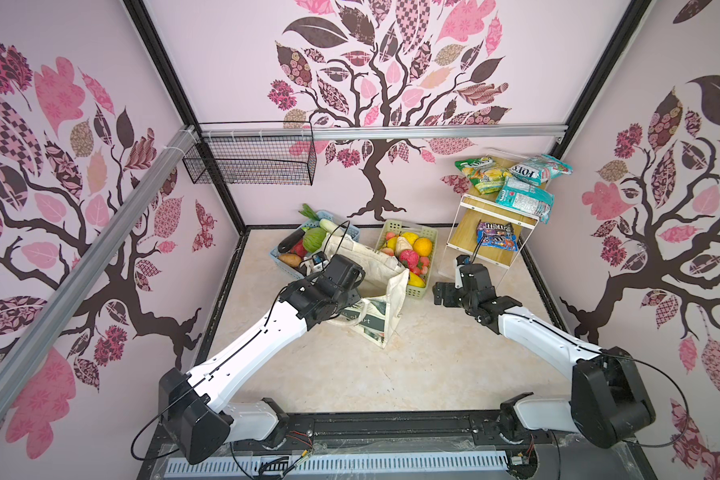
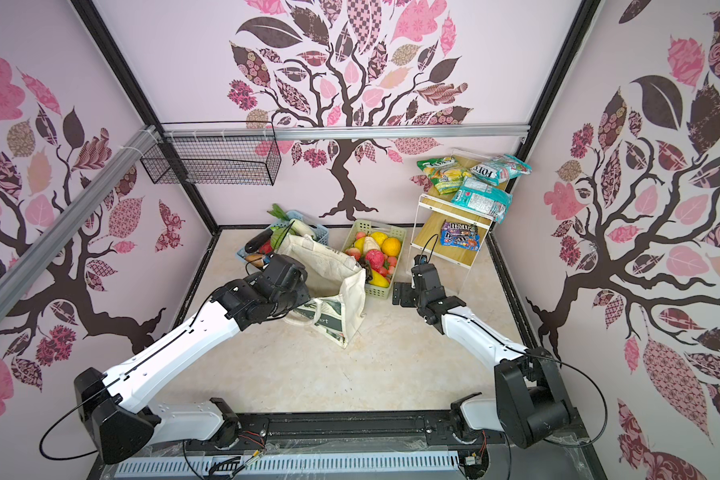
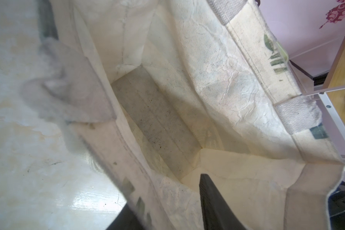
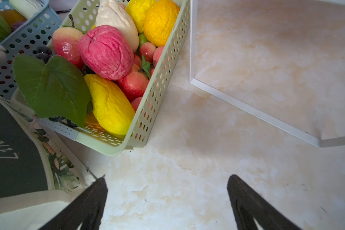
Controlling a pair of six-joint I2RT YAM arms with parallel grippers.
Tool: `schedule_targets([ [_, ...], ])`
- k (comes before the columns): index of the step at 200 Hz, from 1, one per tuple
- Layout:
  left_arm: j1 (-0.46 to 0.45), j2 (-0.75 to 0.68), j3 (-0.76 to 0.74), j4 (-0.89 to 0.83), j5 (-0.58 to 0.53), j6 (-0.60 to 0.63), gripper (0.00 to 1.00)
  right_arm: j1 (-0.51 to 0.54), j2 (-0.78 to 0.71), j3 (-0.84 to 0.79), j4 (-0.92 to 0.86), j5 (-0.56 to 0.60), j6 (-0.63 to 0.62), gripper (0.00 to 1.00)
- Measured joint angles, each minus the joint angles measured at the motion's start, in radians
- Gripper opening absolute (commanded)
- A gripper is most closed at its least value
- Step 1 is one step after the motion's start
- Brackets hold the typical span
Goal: Place the food into the grocery bag and tie it
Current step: 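Grasp the tote bag rim with the left gripper while the right reaches toward fruit, then hold the bag rim with the left gripper while the right grasps the pink peach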
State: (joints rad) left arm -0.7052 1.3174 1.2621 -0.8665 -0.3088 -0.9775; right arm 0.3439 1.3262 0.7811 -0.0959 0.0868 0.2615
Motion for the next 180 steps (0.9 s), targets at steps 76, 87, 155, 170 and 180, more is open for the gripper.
schedule_targets([
  [76, 0.136, -0.054, 0.0, -0.035, 0.16, 0.188, 0.1, 0.0, -0.046, 0.051, -0.116, -0.011, -0.02, 0.98],
  [87, 0.159, -0.072, 0.0, -0.045, 0.189, 0.23, 0.1, 0.0, -0.046, 0.074, -0.13, -0.011, -0.027, 0.98],
  [155, 0.22, -0.088, 0.0, -0.079, 0.321, 0.412, 0.1, 0.0, -0.045, 0.175, -0.166, -0.061, -0.053, 0.97],
  [170, 0.224, -0.084, 0.001, -0.078, 0.334, 0.431, 0.1, 0.0, -0.042, 0.175, -0.164, -0.081, -0.053, 0.96],
  [180, 0.231, -0.082, 0.001, -0.078, 0.341, 0.439, 0.1, 0.0, -0.036, 0.178, -0.163, -0.093, -0.052, 0.95],
])
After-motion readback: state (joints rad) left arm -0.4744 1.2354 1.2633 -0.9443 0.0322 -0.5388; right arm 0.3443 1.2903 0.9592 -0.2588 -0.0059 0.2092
